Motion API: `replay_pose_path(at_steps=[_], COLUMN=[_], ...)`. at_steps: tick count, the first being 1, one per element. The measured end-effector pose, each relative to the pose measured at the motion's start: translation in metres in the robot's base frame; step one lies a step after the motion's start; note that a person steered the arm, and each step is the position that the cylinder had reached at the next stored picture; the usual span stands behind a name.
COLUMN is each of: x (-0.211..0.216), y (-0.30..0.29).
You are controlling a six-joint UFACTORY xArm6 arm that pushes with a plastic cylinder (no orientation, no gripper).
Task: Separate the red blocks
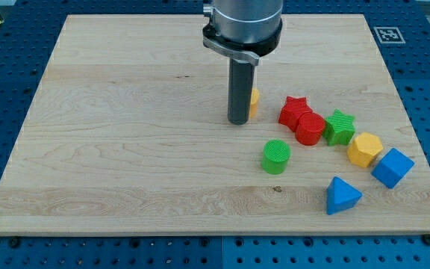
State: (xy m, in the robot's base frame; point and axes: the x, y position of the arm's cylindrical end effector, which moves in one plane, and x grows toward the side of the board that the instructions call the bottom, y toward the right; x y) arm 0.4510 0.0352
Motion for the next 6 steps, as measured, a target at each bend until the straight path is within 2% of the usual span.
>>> replay_pose_path(at_steps=[3, 4, 5, 6], x=[-0.055, -0.054, -0.033, 0.003], y=[0.063, 0.11, 0.156, 0.152])
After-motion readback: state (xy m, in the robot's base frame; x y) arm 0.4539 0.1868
